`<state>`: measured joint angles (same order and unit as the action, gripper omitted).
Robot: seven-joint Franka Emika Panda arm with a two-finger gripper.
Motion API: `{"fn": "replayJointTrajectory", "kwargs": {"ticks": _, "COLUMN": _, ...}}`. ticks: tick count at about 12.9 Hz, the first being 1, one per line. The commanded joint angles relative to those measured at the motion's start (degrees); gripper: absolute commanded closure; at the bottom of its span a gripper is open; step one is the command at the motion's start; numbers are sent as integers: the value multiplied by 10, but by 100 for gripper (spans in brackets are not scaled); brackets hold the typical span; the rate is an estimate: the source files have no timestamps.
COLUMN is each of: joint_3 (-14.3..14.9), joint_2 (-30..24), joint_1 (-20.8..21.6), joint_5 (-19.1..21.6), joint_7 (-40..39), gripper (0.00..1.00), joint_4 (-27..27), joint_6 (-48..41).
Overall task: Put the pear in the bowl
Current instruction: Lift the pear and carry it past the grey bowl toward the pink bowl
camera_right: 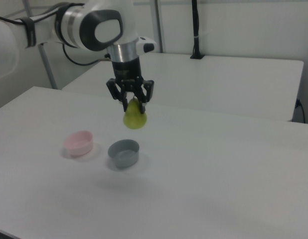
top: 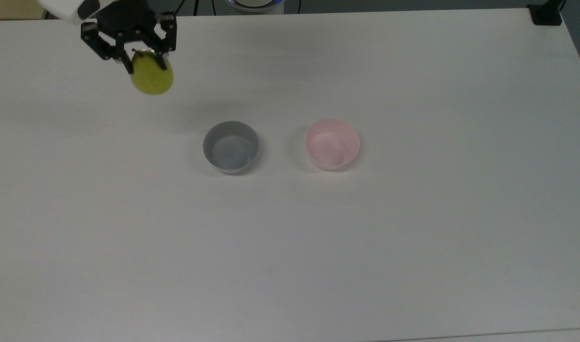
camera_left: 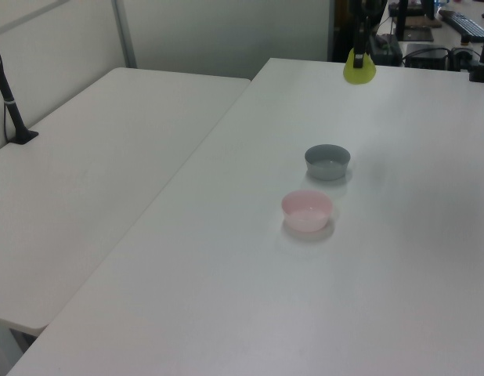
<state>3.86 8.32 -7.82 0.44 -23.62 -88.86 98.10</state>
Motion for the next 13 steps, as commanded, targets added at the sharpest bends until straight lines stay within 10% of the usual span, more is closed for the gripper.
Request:
{"fn": "replayJointTrajectory", "kwargs": {"ticks": 1, "joint_3": 1, "joint_2": -41, "joint_1": 26, "joint_5": 10, "joint_7": 22, "gripper": 100, "joint_4": -7, "joint_6": -57}}
{"fn": "replayJointTrajectory", "kwargs": {"ticks": 13, "joint_3": 1, "joint_2": -59, "joint_1": 197, "joint_5": 43, "joint_7": 246, "gripper": 100, "joint_4": -44, "joint_6": 2}}
